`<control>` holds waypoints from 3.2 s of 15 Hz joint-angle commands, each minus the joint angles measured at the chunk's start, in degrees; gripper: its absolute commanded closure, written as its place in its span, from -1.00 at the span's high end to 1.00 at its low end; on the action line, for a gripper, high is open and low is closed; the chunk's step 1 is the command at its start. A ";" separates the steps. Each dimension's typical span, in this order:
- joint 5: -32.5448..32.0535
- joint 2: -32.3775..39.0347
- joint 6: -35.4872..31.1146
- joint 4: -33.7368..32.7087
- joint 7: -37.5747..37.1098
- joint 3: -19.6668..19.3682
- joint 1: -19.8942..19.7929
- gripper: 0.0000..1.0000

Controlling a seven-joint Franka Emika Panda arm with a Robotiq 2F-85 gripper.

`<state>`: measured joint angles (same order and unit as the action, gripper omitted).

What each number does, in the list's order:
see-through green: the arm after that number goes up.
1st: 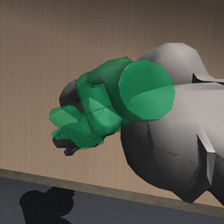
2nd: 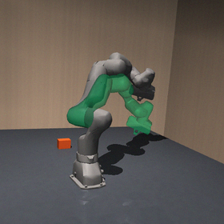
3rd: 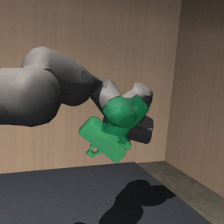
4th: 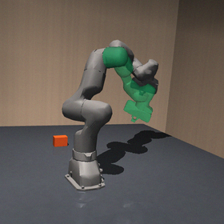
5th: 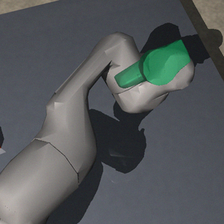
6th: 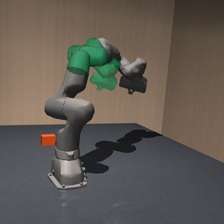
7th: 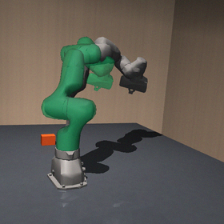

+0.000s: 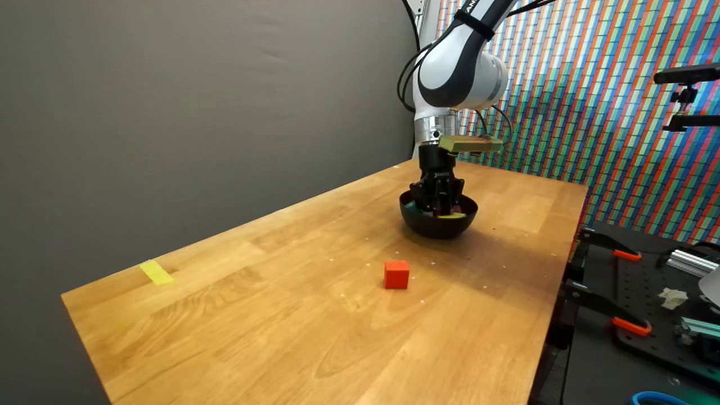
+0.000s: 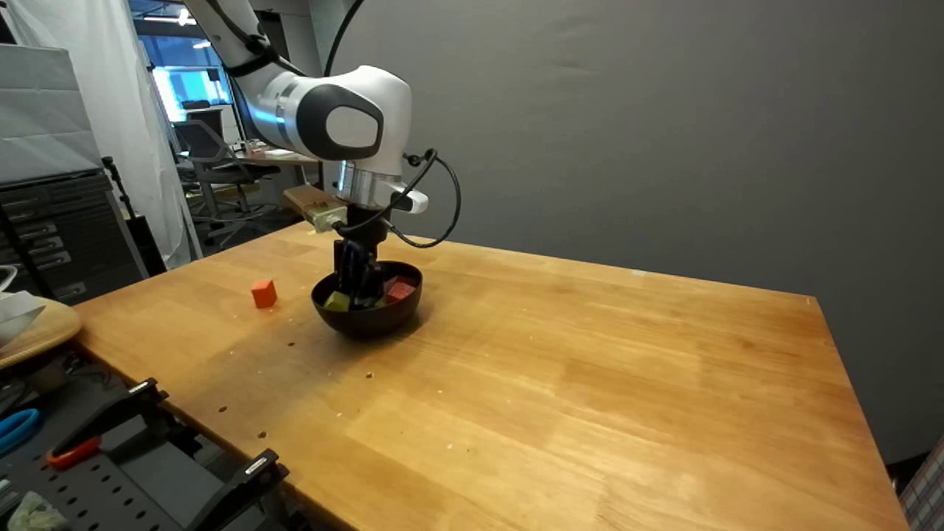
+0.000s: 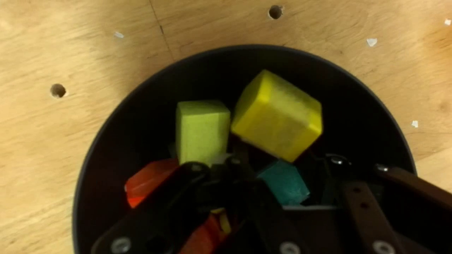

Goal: Remove the blocks from the bowl

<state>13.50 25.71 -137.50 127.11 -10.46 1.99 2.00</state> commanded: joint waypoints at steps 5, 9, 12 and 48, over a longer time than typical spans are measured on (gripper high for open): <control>3.00 -3.32 1.40 0.40 1.98 0.94 -1.50 -0.65; 1.76 -6.34 0.27 1.47 0.82 0.24 -0.74 -0.64; 0.95 -8.20 -1.39 2.67 0.16 -0.11 -0.21 -0.67; -11.69 0.69 -9.33 0.02 -6.37 -2.48 5.98 -0.58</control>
<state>1.21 26.19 -146.74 127.18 -16.30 -0.65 8.29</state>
